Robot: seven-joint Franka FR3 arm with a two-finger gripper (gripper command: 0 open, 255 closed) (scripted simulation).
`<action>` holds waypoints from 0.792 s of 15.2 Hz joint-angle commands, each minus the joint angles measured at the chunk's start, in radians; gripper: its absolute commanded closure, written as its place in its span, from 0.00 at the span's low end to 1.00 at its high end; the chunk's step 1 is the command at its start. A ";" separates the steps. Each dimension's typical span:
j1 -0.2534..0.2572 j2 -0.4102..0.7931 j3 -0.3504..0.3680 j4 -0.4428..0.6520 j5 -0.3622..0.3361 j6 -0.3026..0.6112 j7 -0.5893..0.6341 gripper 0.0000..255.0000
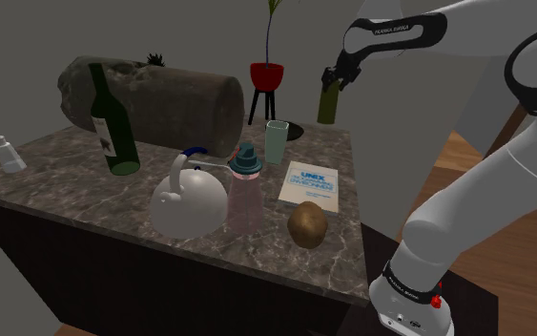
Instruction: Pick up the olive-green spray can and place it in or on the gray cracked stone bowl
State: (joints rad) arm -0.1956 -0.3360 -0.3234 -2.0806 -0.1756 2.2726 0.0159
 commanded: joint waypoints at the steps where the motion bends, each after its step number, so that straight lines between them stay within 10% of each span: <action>1: 0.001 -0.002 0.003 0.025 0.002 -0.026 -0.001 1.00; 12: 0.069 0.245 0.104 0.359 0.014 -0.140 0.152 1.00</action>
State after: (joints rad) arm -0.1328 -0.1192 -0.2268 -1.7611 -0.1631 2.1451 0.1552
